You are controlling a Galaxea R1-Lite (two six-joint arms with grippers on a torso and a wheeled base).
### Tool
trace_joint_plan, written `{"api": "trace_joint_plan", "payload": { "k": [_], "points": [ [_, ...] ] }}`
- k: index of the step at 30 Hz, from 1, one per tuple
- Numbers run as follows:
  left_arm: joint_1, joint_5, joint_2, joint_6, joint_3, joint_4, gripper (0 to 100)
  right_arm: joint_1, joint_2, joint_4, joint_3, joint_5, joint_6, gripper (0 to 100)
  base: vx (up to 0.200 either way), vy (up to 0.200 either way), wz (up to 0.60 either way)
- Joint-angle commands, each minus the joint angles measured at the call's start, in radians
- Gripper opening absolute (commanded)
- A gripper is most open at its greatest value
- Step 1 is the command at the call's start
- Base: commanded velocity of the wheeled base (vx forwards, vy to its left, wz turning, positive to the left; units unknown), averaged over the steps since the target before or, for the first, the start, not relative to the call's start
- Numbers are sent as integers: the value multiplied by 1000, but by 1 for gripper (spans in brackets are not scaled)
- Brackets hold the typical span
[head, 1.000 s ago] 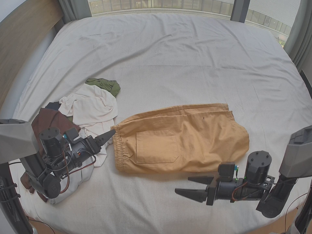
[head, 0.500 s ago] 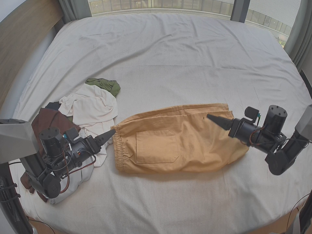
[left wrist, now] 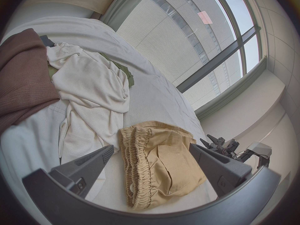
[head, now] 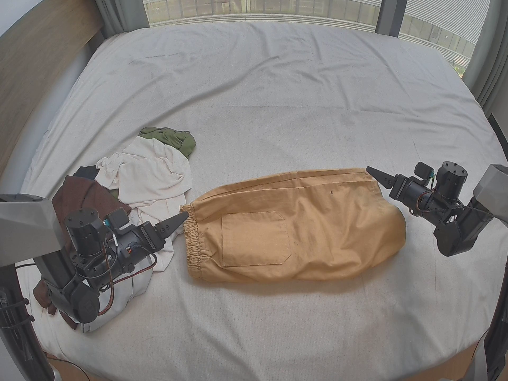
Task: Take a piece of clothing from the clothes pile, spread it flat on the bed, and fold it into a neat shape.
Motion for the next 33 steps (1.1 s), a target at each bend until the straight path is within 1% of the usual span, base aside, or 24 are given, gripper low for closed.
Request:
{"api": "trace_joint_plan", "payload": {
  "k": [1,17,27,33],
  "points": [
    [0,0,4,0,-1,0,100,-14,55,12,-36,0,-4,100,0,0,0],
    [0,0,5,0,-1,0,100,-3,124,55,-116,0,-6,100,0,0,0],
    [2,0,4,0,-2,0,100,40,78,55,-84,1,-6,100,0,0,0],
    [5,0,5,0,-4,0,100,40,38,55,-53,1,-6,100,0,0,0]
  ]
}}
